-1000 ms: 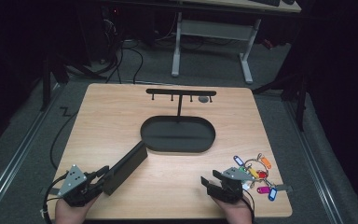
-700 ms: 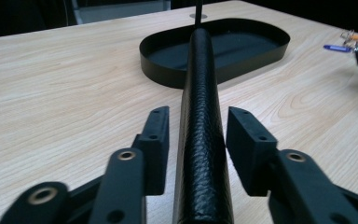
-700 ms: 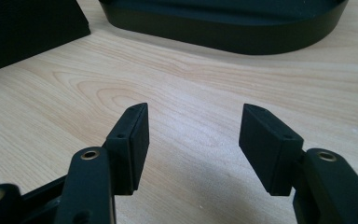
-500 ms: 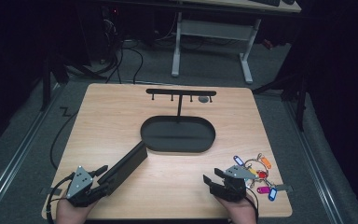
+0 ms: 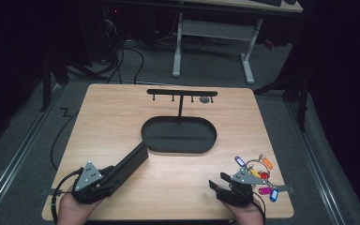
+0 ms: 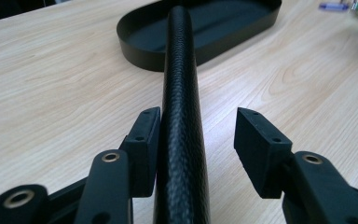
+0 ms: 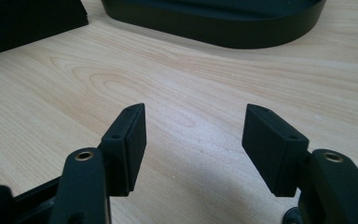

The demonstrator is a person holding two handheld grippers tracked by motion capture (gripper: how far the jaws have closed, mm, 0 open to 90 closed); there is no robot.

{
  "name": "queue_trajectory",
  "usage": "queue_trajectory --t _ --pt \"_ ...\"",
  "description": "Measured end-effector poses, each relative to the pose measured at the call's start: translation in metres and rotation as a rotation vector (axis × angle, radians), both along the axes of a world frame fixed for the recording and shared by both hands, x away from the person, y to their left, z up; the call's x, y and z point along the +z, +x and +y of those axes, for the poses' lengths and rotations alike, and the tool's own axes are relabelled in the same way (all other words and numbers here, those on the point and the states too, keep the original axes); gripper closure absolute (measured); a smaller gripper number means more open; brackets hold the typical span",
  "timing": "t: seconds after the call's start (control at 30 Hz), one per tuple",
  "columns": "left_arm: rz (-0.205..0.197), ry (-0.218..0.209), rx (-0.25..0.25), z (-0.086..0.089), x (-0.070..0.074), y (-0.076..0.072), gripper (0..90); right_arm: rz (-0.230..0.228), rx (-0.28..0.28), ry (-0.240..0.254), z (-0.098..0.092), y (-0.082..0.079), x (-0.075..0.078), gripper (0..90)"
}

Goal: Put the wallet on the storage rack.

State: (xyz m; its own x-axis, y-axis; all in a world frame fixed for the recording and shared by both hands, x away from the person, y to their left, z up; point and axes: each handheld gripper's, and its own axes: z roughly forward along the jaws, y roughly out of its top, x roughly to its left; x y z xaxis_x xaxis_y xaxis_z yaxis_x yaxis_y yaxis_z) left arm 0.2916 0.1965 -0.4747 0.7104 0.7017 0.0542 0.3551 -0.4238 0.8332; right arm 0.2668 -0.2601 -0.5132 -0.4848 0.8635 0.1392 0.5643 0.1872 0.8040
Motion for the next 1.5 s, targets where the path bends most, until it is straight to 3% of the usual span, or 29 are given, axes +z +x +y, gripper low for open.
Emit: queue_trajectory --t 0.03,0.07,0.1,0.17,0.2,0.23,0.3,0.6,0.67,0.83,1.17,1.3,1.5 --pt "0.0 0.0 0.0 0.0 0.0 0.0 51.6 0.0 0.0 0.0 0.0 0.0 0.0 40.2" --pt "0.009 0.05 -0.016 -0.004 0.005 0.003 51.7 0.001 0.013 0.007 -0.001 -0.001 -0.001 40.1" --pt "0.017 0.069 -0.02 -0.006 0.007 0.004 51.8 0.003 0.019 0.012 -0.001 -0.002 -0.002 40.0" --pt "0.029 0.082 -0.016 -0.007 0.008 0.007 52.4 0.011 0.033 0.02 0.0 -0.003 -0.003 39.9" --pt "0.06 0.111 -0.013 -0.009 0.012 0.011 52.5 0.014 0.039 0.025 0.001 -0.004 -0.003 39.9" --pt "0.06 0.111 -0.013 -0.009 0.012 0.011 52.7 0.014 0.039 0.025 0.001 -0.004 -0.003 39.9" --pt "0.097 0.159 -0.017 -0.012 0.016 0.016 52.9 0.006 0.054 0.023 0.004 -0.005 -0.002 39.9" --pt "0.175 0.249 -0.022 -0.019 0.021 0.024 53.8 0.016 0.048 0.035 0.003 -0.003 -0.003 40.0" --pt "0.199 0.272 -0.025 -0.021 0.022 0.026 57.3 0.019 0.046 0.037 0.002 -0.003 -0.003 40.0" --pt "0.217 0.293 -0.016 -0.022 0.024 0.032 60.1 0.026 0.046 0.039 0.002 -0.003 -0.004 40.0" --pt "0.305 0.344 -0.03 -0.027 0.034 0.044 67.6 0.032 0.047 0.047 0.001 -0.002 -0.005 40.1" --pt "0.362 0.413 -0.045 -0.032 0.037 0.052 69.1 0.032 0.048 0.049 0.001 -0.002 -0.005 40.0" --pt "0.409 0.414 -0.049 -0.031 0.039 0.059 73.8 0.031 0.049 0.052 0.0 -0.003 -0.004 40.1"
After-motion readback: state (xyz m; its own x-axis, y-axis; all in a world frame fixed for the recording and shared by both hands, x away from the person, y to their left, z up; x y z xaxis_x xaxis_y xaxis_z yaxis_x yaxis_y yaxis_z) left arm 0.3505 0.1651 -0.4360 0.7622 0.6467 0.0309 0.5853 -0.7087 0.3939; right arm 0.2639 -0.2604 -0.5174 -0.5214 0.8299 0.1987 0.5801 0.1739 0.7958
